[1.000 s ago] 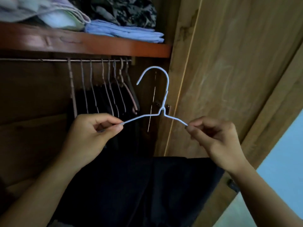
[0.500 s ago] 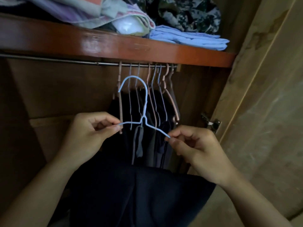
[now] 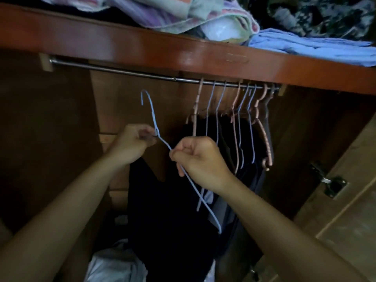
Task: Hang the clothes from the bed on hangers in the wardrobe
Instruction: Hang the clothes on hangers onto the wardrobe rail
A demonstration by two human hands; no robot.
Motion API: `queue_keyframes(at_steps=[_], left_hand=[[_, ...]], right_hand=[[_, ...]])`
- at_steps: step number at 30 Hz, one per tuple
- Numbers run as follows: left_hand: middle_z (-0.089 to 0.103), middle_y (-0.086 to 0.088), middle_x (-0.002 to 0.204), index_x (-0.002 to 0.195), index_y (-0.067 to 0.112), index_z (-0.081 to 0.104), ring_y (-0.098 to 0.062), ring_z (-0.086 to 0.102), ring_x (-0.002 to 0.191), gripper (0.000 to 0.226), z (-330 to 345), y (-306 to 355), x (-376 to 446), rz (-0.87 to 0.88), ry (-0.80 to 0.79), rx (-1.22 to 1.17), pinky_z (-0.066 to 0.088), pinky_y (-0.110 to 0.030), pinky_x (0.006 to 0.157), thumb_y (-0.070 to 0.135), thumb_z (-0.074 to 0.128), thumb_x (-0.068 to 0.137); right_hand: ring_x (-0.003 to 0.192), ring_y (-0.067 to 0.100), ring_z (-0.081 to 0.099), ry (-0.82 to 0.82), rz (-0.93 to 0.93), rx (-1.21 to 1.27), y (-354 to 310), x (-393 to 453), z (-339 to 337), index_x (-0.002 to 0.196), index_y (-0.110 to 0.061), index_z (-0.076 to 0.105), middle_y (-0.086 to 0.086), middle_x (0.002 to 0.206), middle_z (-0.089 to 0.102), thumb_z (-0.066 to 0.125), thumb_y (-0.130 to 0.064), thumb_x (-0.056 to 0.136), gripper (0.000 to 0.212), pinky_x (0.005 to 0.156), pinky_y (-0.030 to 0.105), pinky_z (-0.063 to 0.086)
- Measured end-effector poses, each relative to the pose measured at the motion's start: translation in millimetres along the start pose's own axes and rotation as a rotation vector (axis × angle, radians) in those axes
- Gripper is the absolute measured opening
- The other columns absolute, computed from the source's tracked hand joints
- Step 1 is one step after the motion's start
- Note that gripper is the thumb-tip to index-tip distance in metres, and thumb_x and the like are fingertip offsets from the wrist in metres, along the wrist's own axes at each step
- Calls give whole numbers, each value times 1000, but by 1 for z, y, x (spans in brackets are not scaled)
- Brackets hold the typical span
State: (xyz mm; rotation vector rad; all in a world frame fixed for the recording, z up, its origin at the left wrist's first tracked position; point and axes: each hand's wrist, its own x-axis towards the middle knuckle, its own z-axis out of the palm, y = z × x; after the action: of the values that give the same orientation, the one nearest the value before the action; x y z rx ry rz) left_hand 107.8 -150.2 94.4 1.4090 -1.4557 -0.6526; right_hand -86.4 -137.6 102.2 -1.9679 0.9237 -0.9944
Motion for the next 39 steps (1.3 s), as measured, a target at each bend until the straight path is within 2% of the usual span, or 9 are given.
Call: queue_keyframes(at_steps=[3, 8, 11, 15, 19, 27, 32, 36, 39], left_hand=[[72, -5, 93, 87, 26, 65, -25, 67, 98, 25, -12, -11, 15, -46, 53, 55, 48, -41, 95, 28, 70, 63], [68, -2, 99, 107, 19, 64, -21, 64, 99, 22, -21, -12, 22, -37, 136, 105, 47, -33, 90, 10, 68, 87], [68, -2, 103, 113, 17, 64, -17, 63, 99, 23, -23, -11, 22, -38, 131, 97, 45, -27, 85, 13, 67, 90], [67, 2, 101, 114, 18, 64, -14, 62, 96, 23, -26, -10, 22, -24, 102, 86, 46, -23, 79, 15, 67, 91], [67, 4, 95, 109, 26, 64, -10, 61, 88, 19, -31, -8, 26, -16, 78, 83, 43, -25, 74, 22, 67, 91], [65, -1, 100, 118, 22, 63, -6, 59, 90, 24, -28, 7, 30, 31, 69, 101, 42, -19, 74, 23, 65, 93], [66, -2, 102, 120, 21, 62, -9, 60, 93, 27, -27, 7, 31, 42, 59, 101, 43, -18, 76, 22, 65, 93], [66, 0, 101, 121, 21, 62, -8, 60, 92, 28, -24, 3, 32, 28, 54, 100, 44, -20, 76, 23, 65, 93], [65, 3, 100, 121, 22, 62, -5, 59, 90, 28, -21, 0, 30, 10, 42, 107, 43, -20, 72, 25, 65, 93]], right_hand=[[44, 11, 52, 123, -17, 43, 10, 27, 22, 59, -4, 61, 2, 46, 58, 62, -7, 90, 32, 57, 29, 46], [49, 14, 54, 255, -10, 55, 19, 59, 31, 50, -15, 54, -4, 46, 53, 60, -9, 93, 43, 59, 28, 44], [67, 13, 64, 331, 31, 141, 25, 78, 30, 51, -13, 56, -4, 54, 58, 57, -5, 93, 43, 69, 22, 47], [58, -5, 55, 399, 97, 246, 24, 100, 30, 55, -10, 57, -7, 58, 58, 55, -2, 95, 41, 62, 12, 41], [52, -2, 51, 459, 123, 257, 24, 119, 24, 58, -10, 56, -4, 57, 54, 52, -11, 101, 43, 56, 12, 40], [65, 12, 51, 554, 209, 427, 34, 160, 17, 82, -9, 61, -7, 55, 59, 50, -14, 103, 25, 65, 26, 39], [69, 17, 60, 521, 252, 333, 49, 168, 15, 93, 8, 68, 2, 67, 64, 50, -8, 101, 25, 75, 32, 50], [53, 11, 59, 469, 301, 255, 54, 161, 15, 84, 1, 65, 9, 72, 67, 46, -1, 95, 22, 53, 24, 46], [38, 6, 55, 386, 393, 168, 52, 157, 13, 76, -3, 58, 10, 65, 64, 44, 2, 96, 25, 38, 19, 42]])
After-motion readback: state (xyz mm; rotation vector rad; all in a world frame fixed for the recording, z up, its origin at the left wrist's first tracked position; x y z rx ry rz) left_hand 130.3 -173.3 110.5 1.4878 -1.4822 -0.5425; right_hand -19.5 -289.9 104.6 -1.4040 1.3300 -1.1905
